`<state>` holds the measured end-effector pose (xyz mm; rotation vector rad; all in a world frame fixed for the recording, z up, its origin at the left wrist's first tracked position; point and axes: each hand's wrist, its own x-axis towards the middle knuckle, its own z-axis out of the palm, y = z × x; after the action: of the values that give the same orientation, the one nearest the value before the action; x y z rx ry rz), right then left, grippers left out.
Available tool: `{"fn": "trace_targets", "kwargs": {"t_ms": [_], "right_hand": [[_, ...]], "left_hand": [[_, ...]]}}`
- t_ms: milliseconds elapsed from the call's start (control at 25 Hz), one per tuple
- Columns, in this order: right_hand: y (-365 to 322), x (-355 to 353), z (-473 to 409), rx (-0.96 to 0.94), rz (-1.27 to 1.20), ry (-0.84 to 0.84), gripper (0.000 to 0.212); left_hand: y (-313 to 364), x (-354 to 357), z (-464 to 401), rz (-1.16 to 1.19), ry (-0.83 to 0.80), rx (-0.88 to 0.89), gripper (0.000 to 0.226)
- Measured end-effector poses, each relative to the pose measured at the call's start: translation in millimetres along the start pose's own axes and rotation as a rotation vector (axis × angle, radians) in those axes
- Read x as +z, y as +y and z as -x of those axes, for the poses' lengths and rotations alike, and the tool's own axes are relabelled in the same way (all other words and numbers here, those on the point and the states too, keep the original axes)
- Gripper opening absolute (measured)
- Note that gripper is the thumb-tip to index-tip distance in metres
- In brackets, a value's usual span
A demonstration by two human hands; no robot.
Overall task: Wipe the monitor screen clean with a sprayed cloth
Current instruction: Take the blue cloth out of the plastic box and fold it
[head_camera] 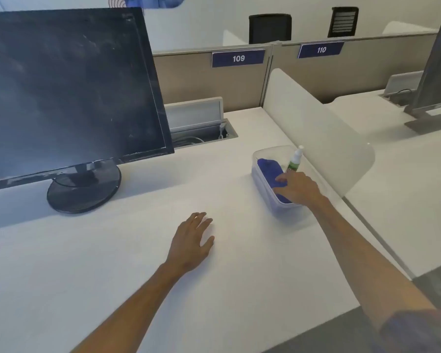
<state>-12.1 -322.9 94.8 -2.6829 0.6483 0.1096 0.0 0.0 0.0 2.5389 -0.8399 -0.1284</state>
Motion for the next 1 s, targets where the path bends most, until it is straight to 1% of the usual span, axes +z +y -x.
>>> {"fn": "trace_targets", "kwargs": {"t_ms": [80,160,200,320,400,520,640,720,800,880,1000], "right_hand": [[-2,1,-4,-0.016,0.141,-0.103,0.031],[-5,5,-7,-0.018,0.187,-0.125,0.017],[-6,7,-9,-0.013,0.199,-0.118,0.017],[-3,12,-13,-0.005,0.215,-0.077,0.029],[-3,14,-15,-0.011,0.189,-0.029,0.03],[-2,13,-14,-0.01,0.148,0.066,0.026],[-5,0,-8,0.002,0.08,0.179,0.024],[-10,-14,0,-0.018,0.061,0.266,0.025],[-20,-33,11,-0.047,0.007,0.352,0.024],[-34,-50,26,-0.084,-0.08,0.438,0.022],[-57,-69,46,-0.149,-0.11,0.553,0.023]], "left_hand": [[-2,4,-1,-0.032,0.01,0.006,0.067],[-4,8,1,-0.068,0.002,0.005,0.066],[-6,10,0,-0.075,0.011,0.009,0.065],[-7,12,0,-0.088,0.018,0.015,0.064],[-7,12,0,-0.086,0.008,0.012,0.065],[-7,8,-1,-0.098,0.001,0.021,0.066],[-4,-1,-5,-0.079,0.041,0.037,0.063],[2,-12,-11,-0.046,0.098,0.054,0.058],[13,-27,-19,0.005,0.13,0.05,0.053],[27,-44,-29,0.078,0.119,0.019,0.044],[54,-71,-49,0.307,0.122,-0.054,0.035]]}}
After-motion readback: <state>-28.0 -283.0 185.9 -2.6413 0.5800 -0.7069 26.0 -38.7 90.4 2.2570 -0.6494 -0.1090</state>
